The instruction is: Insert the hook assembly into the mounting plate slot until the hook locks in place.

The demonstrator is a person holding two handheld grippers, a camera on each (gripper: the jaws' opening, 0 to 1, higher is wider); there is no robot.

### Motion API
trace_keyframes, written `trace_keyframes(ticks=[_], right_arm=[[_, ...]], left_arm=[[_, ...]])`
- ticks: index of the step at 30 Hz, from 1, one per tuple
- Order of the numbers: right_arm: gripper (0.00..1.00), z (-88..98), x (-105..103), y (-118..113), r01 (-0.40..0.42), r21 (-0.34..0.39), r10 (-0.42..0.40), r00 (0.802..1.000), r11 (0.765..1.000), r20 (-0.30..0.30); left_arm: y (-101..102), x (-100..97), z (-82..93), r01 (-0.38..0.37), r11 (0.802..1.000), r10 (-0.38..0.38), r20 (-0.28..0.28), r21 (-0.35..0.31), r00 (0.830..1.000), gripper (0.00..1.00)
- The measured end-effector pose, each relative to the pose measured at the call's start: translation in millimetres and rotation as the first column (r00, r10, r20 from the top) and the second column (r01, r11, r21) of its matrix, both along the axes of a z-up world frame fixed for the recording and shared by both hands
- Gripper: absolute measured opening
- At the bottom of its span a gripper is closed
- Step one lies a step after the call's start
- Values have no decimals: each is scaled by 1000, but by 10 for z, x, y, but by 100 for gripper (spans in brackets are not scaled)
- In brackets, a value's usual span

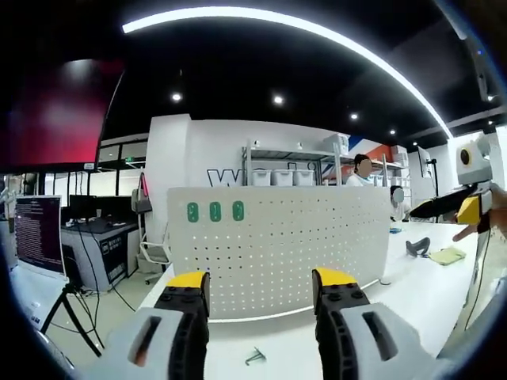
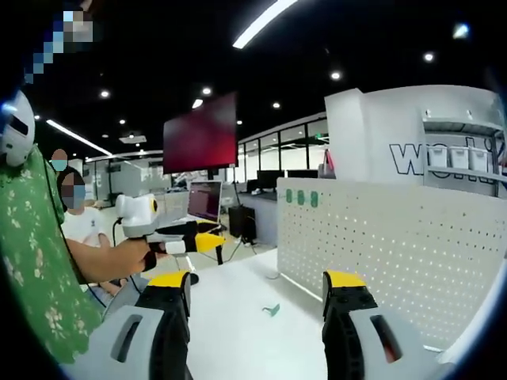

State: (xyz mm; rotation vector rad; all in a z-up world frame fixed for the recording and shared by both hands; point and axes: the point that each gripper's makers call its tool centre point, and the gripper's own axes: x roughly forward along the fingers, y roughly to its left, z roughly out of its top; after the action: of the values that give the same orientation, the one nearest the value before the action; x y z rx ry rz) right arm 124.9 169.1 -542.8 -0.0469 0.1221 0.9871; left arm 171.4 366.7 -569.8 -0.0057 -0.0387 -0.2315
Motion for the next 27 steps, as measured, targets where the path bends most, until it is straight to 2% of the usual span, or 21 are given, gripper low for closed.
trace_keyframes(ticks=[5, 14, 27], right_arm=[[68, -143, 57, 23, 5, -28, -6, 1000, 1000, -19], [67, -310, 183, 77, -2, -22, 0, 998, 1000, -67], [65, -660, 388, 298, -14, -67, 7, 994, 998, -108]], left_arm=[[-17, 11, -89, 3, 1000, -3, -19, 2, 1000, 53], [-29, -18, -224, 13, 1000, -12, -49, 12, 999, 52], [-93, -86, -387, 33, 999, -32, -85, 16, 996, 51]])
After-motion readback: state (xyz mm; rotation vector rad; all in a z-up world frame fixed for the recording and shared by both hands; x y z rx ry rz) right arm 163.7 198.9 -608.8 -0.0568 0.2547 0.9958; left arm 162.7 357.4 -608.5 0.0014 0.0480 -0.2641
